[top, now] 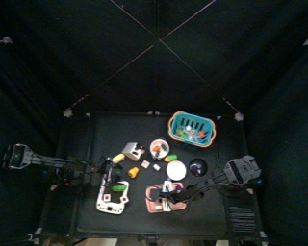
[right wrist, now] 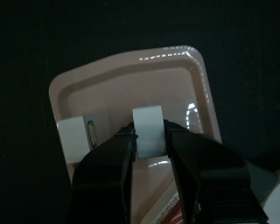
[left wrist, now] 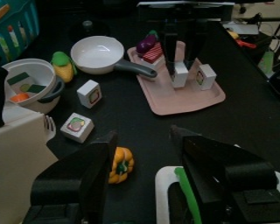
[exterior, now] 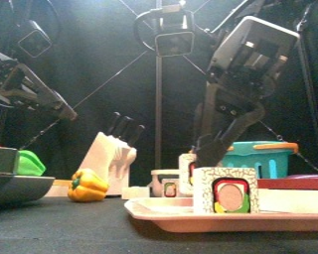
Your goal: Place sushi piece above plate
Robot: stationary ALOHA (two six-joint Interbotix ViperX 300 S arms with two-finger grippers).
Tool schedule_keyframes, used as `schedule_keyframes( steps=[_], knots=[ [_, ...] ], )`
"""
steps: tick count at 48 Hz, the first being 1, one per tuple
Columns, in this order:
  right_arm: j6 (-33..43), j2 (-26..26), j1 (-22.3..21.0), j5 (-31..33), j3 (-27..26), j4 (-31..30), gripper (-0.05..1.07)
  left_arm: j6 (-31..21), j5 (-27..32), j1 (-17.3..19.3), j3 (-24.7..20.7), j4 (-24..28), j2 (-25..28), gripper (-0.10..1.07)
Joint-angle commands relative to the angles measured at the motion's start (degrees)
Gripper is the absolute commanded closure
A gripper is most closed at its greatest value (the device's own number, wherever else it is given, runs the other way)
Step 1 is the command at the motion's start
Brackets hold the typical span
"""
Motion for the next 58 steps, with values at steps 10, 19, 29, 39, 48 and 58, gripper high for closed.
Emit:
schedule_keyframes(
  steps=[10,19,29,39,48,58],
  knots=[
    [0.6,-4.2,-5.0,-0.2,-3.7,-3.3,0.45,0.1,-0.2,0.1,-1.2,0.1,0.0,0.09],
    [0.6,-2.8,-9.5,-0.4,-4.2,-4.3,0.45,0.1,-0.3,0.1,-1.1,0.1,0.0,0.09],
    [0.6,-0.7,-13.0,-1.8,-4.7,-4.4,0.45,0.0,-0.3,0.1,-1.1,-0.1,0.1,0.09],
    [1.2,2.5,-14.6,-2.0,-6.4,-4.6,0.44,0.0,-0.3,0.1,-1.1,-0.1,0.1,0.09],
    [1.5,4.5,-16.1,-1.9,-7.8,-5.2,0.38,0.0,-0.3,0.1,-1.1,-0.1,0.0,0.09],
    [1.5,4.8,-16.4,-2.0,-7.8,-5.2,0.28,0.0,-0.3,0.1,-1.0,0.0,0.1,0.09]
  ],
)
